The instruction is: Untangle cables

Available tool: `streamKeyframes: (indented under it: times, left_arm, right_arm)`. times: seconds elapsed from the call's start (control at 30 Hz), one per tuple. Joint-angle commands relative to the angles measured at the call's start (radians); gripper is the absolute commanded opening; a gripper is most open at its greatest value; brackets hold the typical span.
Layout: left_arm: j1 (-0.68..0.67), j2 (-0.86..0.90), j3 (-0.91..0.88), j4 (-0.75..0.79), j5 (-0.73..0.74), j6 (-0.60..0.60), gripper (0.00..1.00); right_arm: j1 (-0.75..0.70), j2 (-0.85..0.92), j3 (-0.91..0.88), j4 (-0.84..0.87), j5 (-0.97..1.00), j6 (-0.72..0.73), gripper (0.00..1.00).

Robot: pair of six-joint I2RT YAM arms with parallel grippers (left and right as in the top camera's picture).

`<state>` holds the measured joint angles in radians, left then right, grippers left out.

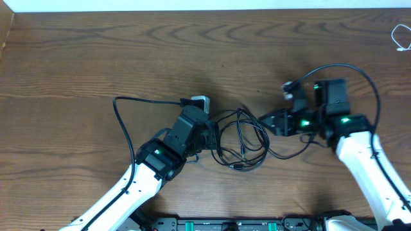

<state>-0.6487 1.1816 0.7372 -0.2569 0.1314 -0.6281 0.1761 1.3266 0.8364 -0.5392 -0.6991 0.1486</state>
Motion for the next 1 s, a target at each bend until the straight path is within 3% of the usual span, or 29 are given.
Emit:
streamKeyframes:
  times: [0.0,0.37,0.67,0.73,0.77,0.97]
  left_arm:
    - [0.004,-0.007,0.009,0.003,-0.013,0.014,0.08]
    - [0.004,-0.007,0.009,0.003,-0.013,0.014,0.08]
    - [0.004,-0.006,0.009,0.003,-0.013,0.014,0.08]
    - [0.004,-0.006,0.009,0.003,-0.013,0.014,0.08]
    - [0.004,-0.006,0.009,0.003,-0.013,0.014,0.08]
    - [0.004,-0.006,0.009,0.003,-0.013,0.014,0.08]
  right_arm:
    - [0.092,0.006,-0.062,0.121,-0.017,0.04,0.45]
    - [0.221,0.099,-0.072,0.277,0.214,0.288,0.27]
    - [0.244,0.152,-0.072,0.386,0.134,0.33,0.19]
    - [0.244,0.152,-0.072,0.388,0.133,0.33,0.12]
    - [0.244,0.152,-0.072,0.386,0.133,0.33,0.01]
    - [0.227,0.151,-0.072,0.394,0.078,0.333,0.01]
